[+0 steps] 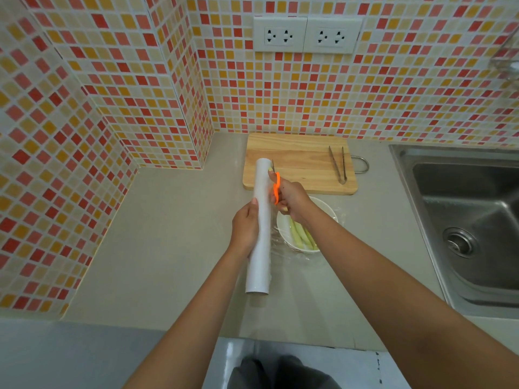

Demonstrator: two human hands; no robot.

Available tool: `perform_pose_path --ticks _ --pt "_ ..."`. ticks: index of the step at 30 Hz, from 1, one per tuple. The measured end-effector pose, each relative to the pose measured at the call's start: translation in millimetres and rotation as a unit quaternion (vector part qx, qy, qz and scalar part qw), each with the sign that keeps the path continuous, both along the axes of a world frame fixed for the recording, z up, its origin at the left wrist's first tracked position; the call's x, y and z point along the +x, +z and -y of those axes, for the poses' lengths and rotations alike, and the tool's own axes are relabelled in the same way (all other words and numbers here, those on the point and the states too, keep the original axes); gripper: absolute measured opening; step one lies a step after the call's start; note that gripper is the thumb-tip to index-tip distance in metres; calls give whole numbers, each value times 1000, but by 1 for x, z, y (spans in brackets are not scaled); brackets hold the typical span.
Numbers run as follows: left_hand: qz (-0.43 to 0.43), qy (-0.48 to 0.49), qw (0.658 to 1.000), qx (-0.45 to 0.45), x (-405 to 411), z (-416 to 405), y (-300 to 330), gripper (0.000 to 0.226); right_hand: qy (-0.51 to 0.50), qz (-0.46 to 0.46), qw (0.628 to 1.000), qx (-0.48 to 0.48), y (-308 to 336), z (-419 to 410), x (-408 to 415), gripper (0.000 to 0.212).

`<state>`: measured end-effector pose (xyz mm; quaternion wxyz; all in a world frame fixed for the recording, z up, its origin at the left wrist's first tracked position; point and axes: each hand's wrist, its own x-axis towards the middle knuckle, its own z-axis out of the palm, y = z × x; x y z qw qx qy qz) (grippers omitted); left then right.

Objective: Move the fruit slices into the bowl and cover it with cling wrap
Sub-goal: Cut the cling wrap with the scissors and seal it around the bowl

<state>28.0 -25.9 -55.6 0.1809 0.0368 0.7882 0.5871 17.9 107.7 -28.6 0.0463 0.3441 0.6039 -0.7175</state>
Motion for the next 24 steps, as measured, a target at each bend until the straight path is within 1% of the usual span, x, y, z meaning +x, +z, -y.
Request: perform_pose_path --ticks 5,10,15,19,22,24 --pt "6 0 1000 5 2 1 2 43 -12 -3 1000 15 1 -3 -6 45" --pt "2 -3 1000 2 4 2 1 39 -6 13 1000 12 3 -6 -9 49" --pt "6 -6 1000 5 6 4 2 40 -10 -7 1000 24 2 -8 -13 47" --pt "9 0 1000 7 8 6 1 40 -9 0 1000 20 5 -7 -16 48" --pt "5 8 1000 0 9 8 1 42 6 25 1000 -4 13 -3 -19 59" --pt "-4 13 1000 -3 10 12 3 43 27 25 999 -20 19 -2 -20 64"
